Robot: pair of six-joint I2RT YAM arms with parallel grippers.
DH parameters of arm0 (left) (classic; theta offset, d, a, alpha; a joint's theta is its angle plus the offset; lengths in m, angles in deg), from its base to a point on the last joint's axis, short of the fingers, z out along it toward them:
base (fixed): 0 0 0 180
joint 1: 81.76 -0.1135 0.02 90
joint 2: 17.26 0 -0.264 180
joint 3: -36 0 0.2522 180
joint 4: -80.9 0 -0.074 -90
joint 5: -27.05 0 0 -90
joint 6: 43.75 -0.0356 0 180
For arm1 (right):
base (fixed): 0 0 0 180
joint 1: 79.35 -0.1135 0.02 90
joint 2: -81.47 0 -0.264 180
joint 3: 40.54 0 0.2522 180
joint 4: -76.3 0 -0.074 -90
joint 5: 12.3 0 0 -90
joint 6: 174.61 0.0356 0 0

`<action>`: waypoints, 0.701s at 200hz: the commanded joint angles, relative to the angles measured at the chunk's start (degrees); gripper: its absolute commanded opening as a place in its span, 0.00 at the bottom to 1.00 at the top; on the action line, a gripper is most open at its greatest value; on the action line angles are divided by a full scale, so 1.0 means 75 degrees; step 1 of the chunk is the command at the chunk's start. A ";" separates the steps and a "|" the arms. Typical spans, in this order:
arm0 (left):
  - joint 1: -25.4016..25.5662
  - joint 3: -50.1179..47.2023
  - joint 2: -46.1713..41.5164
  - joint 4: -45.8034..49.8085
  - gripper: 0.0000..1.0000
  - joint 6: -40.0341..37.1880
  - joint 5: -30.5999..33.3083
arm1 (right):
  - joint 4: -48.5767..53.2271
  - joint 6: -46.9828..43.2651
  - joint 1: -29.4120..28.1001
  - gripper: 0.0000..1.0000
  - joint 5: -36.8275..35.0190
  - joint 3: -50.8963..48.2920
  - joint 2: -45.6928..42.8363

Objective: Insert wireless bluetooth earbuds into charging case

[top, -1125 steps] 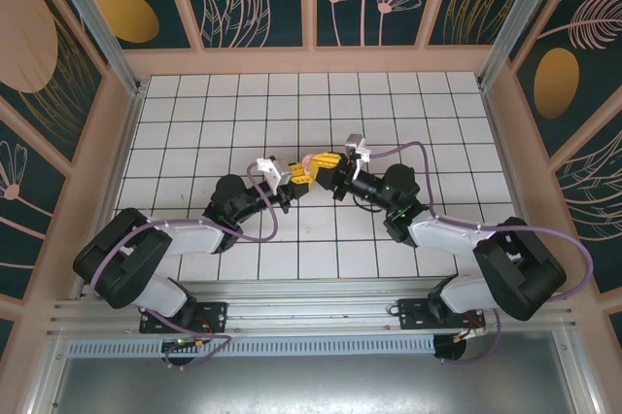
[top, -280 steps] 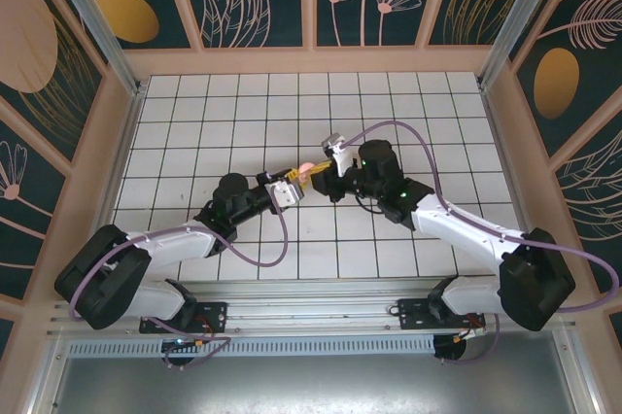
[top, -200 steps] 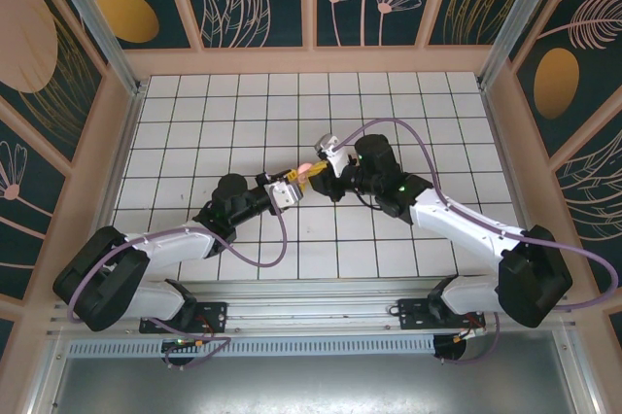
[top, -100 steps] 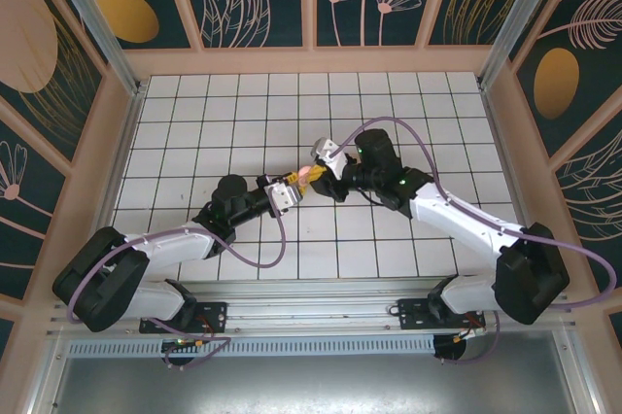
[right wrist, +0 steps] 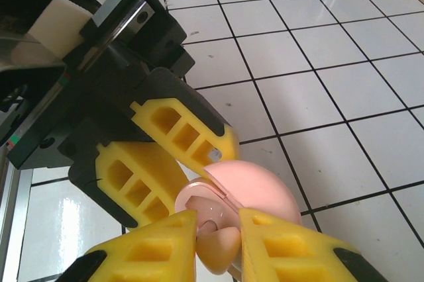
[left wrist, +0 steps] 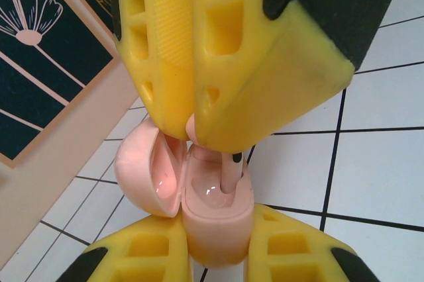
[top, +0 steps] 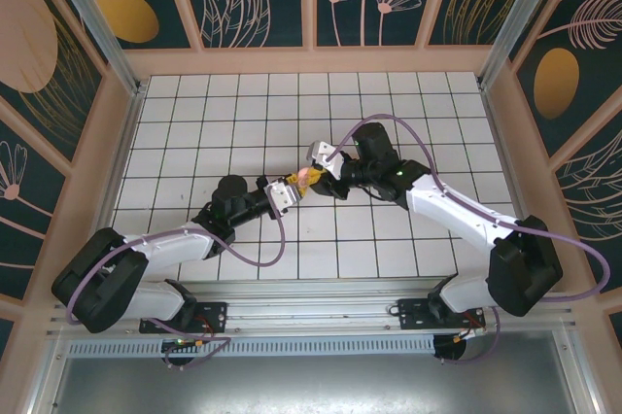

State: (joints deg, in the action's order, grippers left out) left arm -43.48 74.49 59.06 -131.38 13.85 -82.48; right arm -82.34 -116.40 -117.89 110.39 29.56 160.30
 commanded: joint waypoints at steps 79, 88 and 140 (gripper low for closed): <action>0.0239 0.0137 -0.0312 -0.0845 0.14 0.0207 -0.0900 | -0.0391 0.0018 0.0118 0.29 0.0117 0.0008 -0.0319; 0.0231 0.0149 -0.0308 -0.0844 0.14 0.0209 -0.0899 | -0.0437 0.0075 0.0124 0.31 0.0169 -0.0025 -0.0389; 0.0239 0.0147 -0.0274 -0.0915 0.14 0.0289 -0.0879 | -0.1026 0.0553 0.0182 0.35 0.0372 -0.0351 -0.0797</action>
State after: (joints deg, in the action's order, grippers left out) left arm -43.07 74.54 57.98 -134.61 15.71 -83.90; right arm -84.20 -115.07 -117.39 112.75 28.16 156.38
